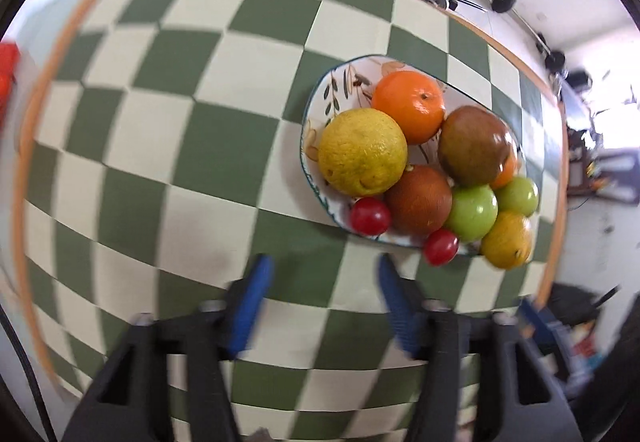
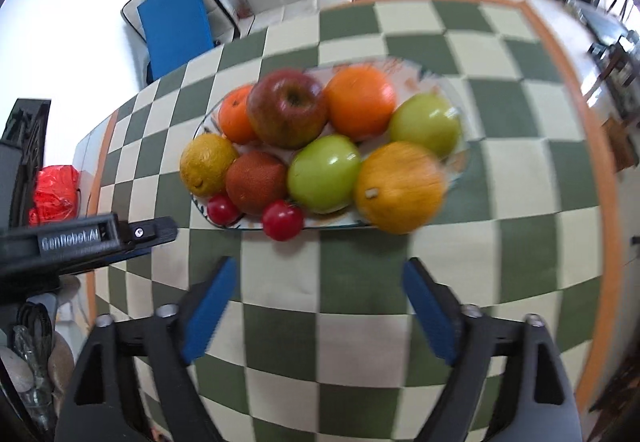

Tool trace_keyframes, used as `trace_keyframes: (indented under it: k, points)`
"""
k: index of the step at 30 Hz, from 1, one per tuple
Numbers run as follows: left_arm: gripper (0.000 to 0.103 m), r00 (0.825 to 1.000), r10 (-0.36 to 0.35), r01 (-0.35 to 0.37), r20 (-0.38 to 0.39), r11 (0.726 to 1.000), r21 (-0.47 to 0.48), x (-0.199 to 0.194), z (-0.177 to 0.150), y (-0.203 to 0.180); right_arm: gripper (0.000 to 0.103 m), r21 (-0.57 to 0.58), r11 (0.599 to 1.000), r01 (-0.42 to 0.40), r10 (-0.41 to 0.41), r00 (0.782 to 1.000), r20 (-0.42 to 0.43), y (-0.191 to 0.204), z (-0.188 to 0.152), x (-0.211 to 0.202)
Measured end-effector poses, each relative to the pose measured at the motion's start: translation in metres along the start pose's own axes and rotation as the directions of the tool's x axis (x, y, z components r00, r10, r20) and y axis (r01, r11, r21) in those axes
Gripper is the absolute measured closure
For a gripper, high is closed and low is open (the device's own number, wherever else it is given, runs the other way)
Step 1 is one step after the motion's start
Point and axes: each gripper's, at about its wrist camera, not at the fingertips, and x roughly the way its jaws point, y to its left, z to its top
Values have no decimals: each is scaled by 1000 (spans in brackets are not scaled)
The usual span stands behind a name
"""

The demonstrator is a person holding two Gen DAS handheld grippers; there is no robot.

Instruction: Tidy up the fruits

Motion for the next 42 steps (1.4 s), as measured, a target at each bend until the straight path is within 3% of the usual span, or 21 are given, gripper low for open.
trace_keyframes:
  k: [1,6,11,22,28,36,42]
  points:
    - [26,999,33,-33,27,999,23,-7,-6,-3,9,-9,1000,23,-23,1000,16,-2,0,-9]
    - [7,986,109,-119,125,991,69,-31,-25,-19,5,-42,994,101,-97,992,85,-13,5,-47]
    - [7,964,141,-162,224,983,80,-55,-44,-31,5,-72,987,147,-136,981,137,-16,6,-73]
    - [7,929,129,-180,347,976,120,-116,-89,-50,5,-54,983,177,-160,960,228,-8,-23,-140]
    - [7,897,114,-191,427,971,142,-162,-132,-56,4,-40,982,185,-165,941,296,0,-59,-201]
    - [7,854,52,-155,517,975,159,-226,-196,-57,4,-50,980,193,-157,903,400,18,-124,-292]
    - [7,838,32,-150,545,973,174,-256,-236,-54,3,-77,979,186,-132,882,453,36,-167,-346]
